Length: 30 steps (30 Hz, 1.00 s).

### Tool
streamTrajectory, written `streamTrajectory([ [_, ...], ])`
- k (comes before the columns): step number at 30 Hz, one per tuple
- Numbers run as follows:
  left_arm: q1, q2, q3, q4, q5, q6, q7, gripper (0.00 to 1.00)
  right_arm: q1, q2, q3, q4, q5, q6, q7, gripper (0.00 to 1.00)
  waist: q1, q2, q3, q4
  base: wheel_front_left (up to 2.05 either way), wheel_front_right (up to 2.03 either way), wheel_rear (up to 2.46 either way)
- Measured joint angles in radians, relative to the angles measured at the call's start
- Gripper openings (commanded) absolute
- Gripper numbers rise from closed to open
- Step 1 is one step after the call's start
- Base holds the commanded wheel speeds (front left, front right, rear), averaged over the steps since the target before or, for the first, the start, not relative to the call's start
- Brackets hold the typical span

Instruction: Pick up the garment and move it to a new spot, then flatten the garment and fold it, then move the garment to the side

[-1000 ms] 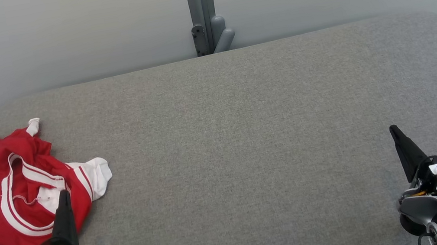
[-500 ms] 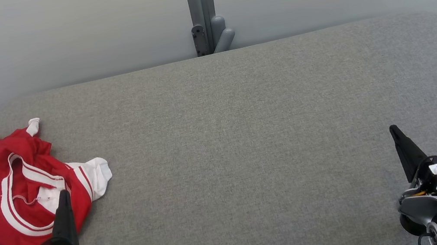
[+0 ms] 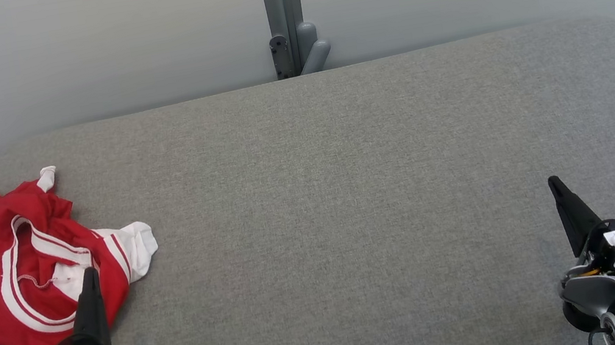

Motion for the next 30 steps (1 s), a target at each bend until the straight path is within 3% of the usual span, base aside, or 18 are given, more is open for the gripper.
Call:
streamTrajectory([
  [30,0.000,0.000,0.000,0.000,0.000,0.000,0.000,0.00,0.000,0.000,0.000,0.000,0.000,0.000,0.000,0.00,0.0000,0.0000,0.000,0.000,0.00,0.00,0.00],
])
